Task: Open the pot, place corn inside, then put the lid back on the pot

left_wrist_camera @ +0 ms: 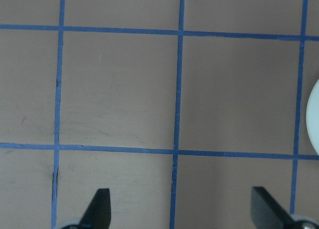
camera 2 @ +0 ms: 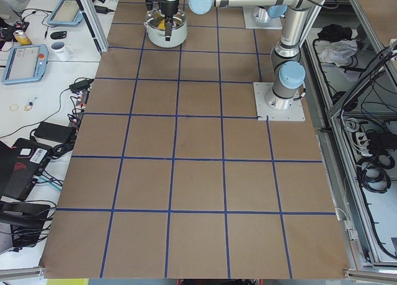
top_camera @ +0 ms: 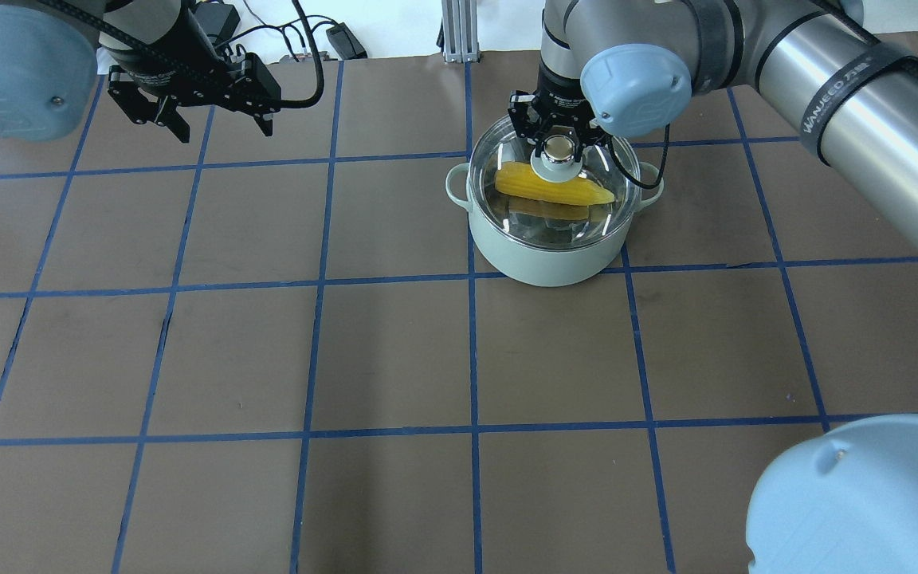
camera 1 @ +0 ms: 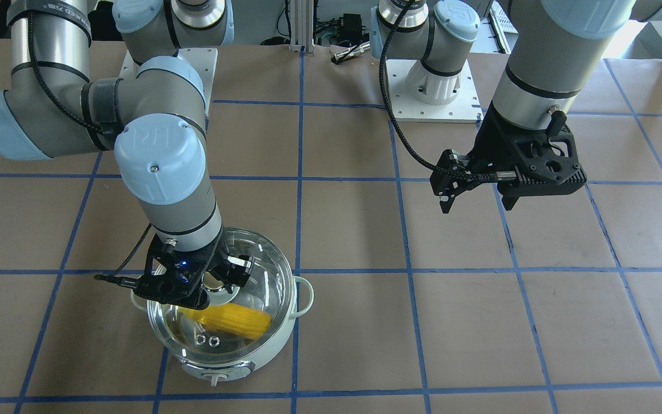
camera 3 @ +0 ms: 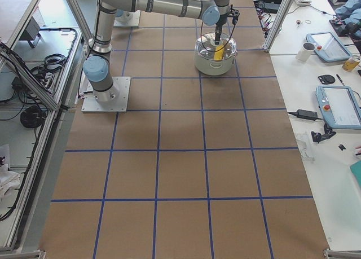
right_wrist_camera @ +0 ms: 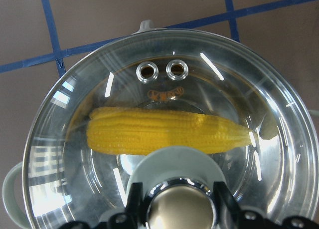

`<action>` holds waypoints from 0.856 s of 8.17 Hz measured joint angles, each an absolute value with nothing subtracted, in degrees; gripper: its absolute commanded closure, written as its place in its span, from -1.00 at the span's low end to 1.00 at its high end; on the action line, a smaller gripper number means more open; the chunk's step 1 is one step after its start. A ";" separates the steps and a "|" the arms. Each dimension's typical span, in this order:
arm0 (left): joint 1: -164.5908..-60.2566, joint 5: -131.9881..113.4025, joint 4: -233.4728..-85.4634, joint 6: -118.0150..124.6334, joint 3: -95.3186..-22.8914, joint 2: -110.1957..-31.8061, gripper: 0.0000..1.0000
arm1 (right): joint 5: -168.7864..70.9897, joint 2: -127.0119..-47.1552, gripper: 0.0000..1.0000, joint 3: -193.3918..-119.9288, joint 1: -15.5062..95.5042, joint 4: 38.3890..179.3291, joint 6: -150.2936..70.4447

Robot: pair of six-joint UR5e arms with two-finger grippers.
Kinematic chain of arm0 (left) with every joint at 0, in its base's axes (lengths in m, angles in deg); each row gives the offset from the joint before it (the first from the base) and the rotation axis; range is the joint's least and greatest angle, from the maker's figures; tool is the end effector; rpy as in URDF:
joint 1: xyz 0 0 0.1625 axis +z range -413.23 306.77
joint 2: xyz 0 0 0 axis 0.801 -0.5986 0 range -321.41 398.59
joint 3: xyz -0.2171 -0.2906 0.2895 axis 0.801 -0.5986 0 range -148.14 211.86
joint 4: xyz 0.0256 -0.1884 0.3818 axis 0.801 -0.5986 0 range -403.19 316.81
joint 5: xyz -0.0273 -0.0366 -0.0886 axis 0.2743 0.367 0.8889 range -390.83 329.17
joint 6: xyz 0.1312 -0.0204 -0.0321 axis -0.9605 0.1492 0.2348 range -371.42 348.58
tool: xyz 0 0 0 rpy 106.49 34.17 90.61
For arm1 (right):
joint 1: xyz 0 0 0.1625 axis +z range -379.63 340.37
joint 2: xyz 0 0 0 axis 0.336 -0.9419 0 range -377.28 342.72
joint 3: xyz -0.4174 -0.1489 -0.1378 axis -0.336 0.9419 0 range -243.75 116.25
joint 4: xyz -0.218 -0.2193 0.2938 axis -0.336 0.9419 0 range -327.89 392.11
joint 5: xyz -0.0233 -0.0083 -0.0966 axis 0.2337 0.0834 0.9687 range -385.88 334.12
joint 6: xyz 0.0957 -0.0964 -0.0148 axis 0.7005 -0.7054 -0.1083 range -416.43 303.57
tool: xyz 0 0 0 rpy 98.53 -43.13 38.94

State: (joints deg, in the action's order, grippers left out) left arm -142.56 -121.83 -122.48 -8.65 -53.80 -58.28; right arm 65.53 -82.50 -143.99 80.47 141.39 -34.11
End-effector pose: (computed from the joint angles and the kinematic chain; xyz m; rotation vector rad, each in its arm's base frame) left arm -0.1242 -0.5799 0.4844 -0.0956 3.1173 -0.2233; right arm 0.2499 -0.6618 0.3501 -0.3351 -3.1185 0.1229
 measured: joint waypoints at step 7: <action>-142.61 -121.77 -121.94 -8.17 -53.81 -59.36 -1.00 | 65.80 -82.49 -1.00 -144.00 80.47 140.42 -34.95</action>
State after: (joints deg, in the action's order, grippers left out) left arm -142.61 -121.77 -121.94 -8.17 -53.81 -59.36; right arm 65.80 -82.49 -144.00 80.47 140.42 -34.95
